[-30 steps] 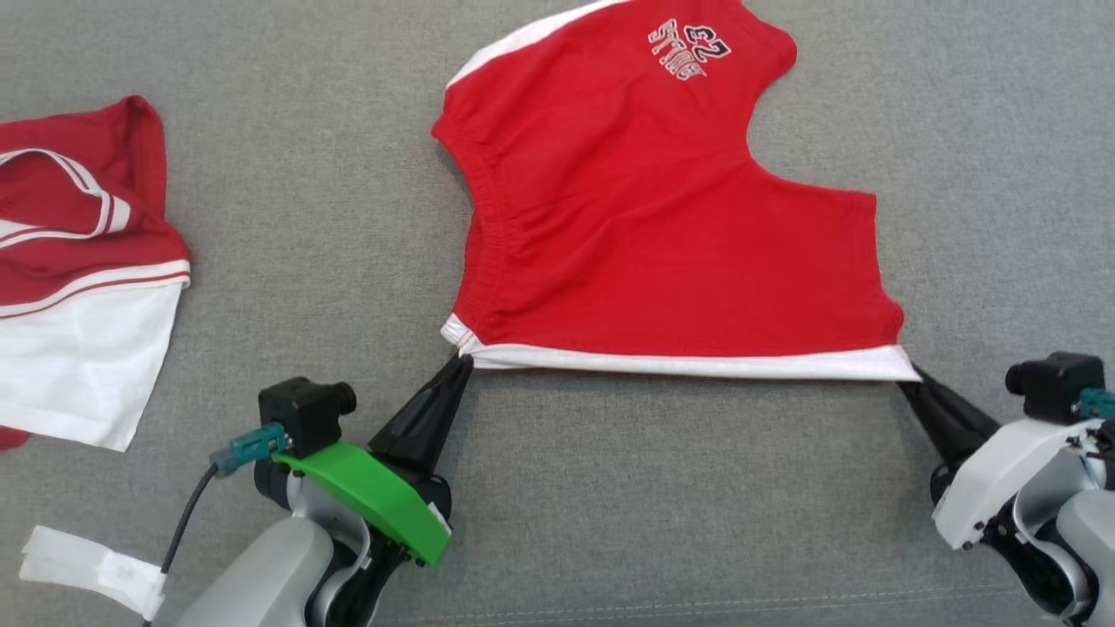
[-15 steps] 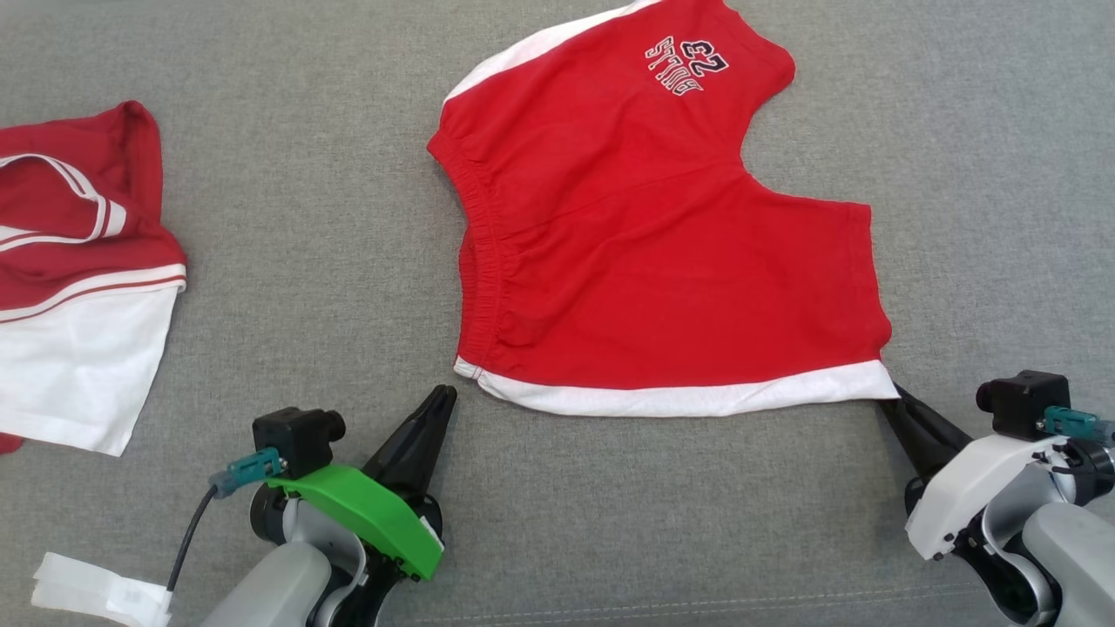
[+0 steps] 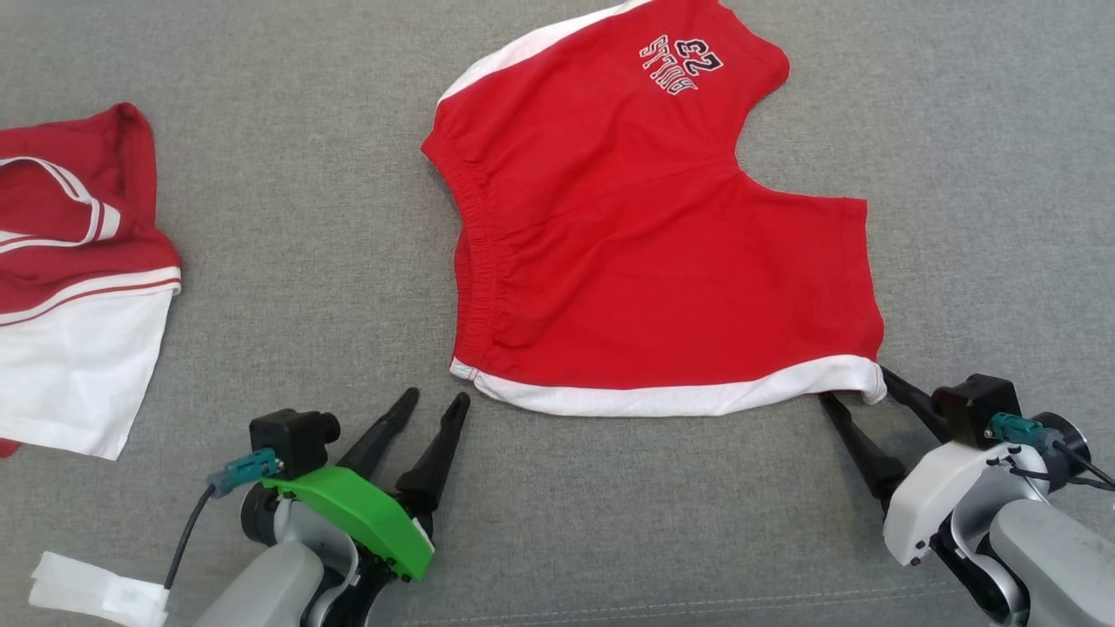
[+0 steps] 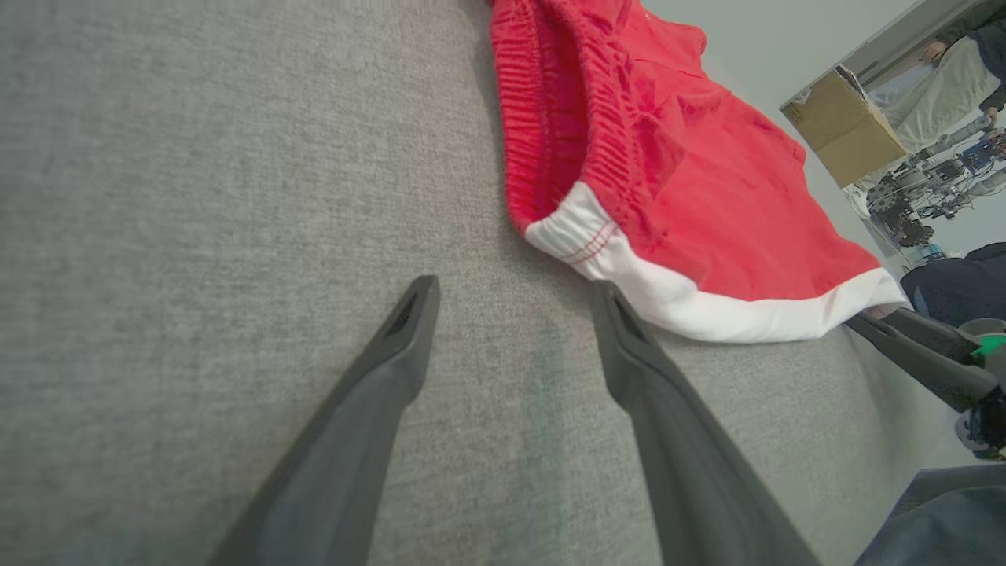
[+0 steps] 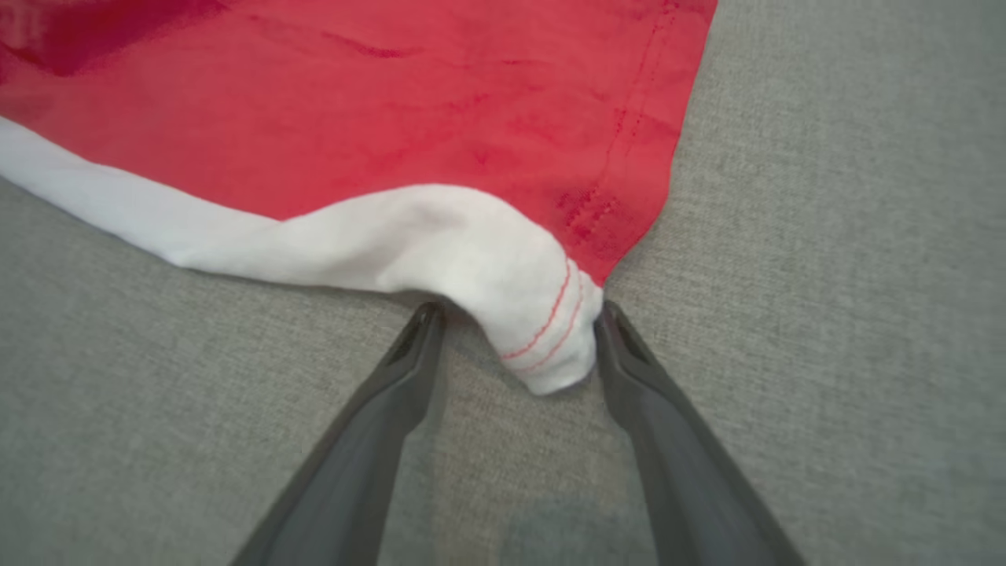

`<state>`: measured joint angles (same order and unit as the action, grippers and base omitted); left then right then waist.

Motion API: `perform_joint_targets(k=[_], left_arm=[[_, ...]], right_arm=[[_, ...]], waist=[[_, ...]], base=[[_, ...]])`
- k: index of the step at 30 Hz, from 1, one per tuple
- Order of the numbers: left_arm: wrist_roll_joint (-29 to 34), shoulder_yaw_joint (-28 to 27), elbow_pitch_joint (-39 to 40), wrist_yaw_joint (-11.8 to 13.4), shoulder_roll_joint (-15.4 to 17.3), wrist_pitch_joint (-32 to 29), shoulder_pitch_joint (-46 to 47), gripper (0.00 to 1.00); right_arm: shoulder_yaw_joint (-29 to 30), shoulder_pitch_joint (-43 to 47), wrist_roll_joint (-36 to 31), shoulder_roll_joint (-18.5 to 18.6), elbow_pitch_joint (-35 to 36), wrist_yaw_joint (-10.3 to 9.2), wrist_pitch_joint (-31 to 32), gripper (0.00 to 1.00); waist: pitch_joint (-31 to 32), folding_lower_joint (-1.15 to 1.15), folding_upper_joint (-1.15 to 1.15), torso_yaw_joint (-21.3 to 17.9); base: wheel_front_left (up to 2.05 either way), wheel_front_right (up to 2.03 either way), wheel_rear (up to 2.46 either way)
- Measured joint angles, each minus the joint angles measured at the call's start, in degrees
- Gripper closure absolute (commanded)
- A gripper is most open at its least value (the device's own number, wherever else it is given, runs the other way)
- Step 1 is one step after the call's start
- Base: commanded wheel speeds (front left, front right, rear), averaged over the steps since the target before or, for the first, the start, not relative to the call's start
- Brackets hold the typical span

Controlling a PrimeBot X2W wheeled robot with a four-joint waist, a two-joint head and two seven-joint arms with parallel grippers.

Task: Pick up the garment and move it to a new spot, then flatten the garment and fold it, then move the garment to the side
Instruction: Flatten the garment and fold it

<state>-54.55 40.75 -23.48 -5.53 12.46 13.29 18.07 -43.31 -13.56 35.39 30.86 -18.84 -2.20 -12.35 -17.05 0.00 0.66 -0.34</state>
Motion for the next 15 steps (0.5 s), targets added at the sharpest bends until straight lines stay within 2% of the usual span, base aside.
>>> perform_joint_targets(k=[5, 15], left_arm=[[0.4, -2.08, -0.98, 0.26, 1.57, 0.47, -0.2, 0.0], [3.42, -6.13, 0.0, 2.7, 3.59, 0.98, -0.97, 0.0]], right_arm=[[-0.64, 0.46, -1.15, 1.03, -0.74, -1.01, -0.18, 0.0], [4.77, 5.1, 0.48, 1.69, 1.85, -3.46, -1.32, 0.0]], waist=[[1.5, 0.0, 0.0, -0.21], [5.51, 0.0, 0.0, -0.2]], base=[[0.0, 0.0, 0.0], [0.0, 0.0, 0.0]])
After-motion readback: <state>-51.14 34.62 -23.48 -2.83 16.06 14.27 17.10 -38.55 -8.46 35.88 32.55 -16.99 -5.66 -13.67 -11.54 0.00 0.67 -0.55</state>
